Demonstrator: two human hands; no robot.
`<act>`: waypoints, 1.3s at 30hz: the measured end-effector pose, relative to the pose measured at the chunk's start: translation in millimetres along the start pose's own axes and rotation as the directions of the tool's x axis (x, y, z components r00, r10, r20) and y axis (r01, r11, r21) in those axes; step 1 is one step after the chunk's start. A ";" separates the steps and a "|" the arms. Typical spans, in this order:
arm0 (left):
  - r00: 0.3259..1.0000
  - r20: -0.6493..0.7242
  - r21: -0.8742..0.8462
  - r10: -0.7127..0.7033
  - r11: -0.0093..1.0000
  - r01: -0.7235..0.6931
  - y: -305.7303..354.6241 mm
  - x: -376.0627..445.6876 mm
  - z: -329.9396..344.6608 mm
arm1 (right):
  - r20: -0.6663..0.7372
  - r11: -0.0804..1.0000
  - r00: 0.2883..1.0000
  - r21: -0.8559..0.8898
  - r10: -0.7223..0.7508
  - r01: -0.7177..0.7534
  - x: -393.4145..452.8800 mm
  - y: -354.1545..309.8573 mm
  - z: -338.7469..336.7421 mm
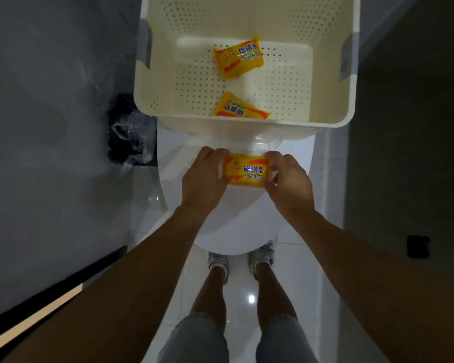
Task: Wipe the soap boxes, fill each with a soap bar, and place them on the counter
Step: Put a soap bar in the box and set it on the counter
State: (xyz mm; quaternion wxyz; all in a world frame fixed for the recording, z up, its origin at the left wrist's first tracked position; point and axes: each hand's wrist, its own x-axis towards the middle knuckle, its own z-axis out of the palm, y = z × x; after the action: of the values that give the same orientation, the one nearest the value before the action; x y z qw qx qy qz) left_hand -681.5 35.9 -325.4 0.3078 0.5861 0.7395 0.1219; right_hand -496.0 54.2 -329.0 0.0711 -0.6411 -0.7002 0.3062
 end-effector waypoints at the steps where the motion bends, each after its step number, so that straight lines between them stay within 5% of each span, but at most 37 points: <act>1: 0.999 0.020 0.039 0.030 0.999 -0.031 -2.3 0.4 -0.5 | 0.007 0.999 1.000 -0.041 -0.017 0.017 0.6 0.5 1.8; 13: 0.992 0.071 0.145 0.107 0.983 -0.116 -3.1 10.1 -4.7 | -0.018 0.995 1.000 -0.102 0.009 -0.010 4.3 0.4 11.0; 21: 0.993 -0.121 -0.215 0.004 0.976 -0.030 -4.4 12.6 -23.4 | -0.187 0.885 0.943 0.433 0.274 -0.171 -0.4 6.4 -11.3; 25: 0.997 -0.074 -0.289 0.038 0.955 -0.057 3.0 9.0 -26.3 | -0.099 0.760 0.928 0.608 0.360 -0.230 1.6 2.8 -19.8; 32: 0.995 -0.091 -0.391 -0.051 0.920 0.012 4.0 -17.4 -17.3 | -0.130 0.751 0.932 0.634 0.339 -0.185 -19.4 2.1 -13.7; 39: 0.996 -0.027 -0.218 -0.079 0.973 0.072 -4.0 -25.9 -1.8 | -0.061 0.760 0.922 0.589 0.381 -0.275 -30.4 5.0 -0.8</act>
State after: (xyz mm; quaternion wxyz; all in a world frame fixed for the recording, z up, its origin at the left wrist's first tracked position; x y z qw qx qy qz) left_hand -682.5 10.7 -318.0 0.3613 0.5183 0.7488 0.2003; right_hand -486.2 25.9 -322.1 0.2664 -0.7276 -0.4433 0.4507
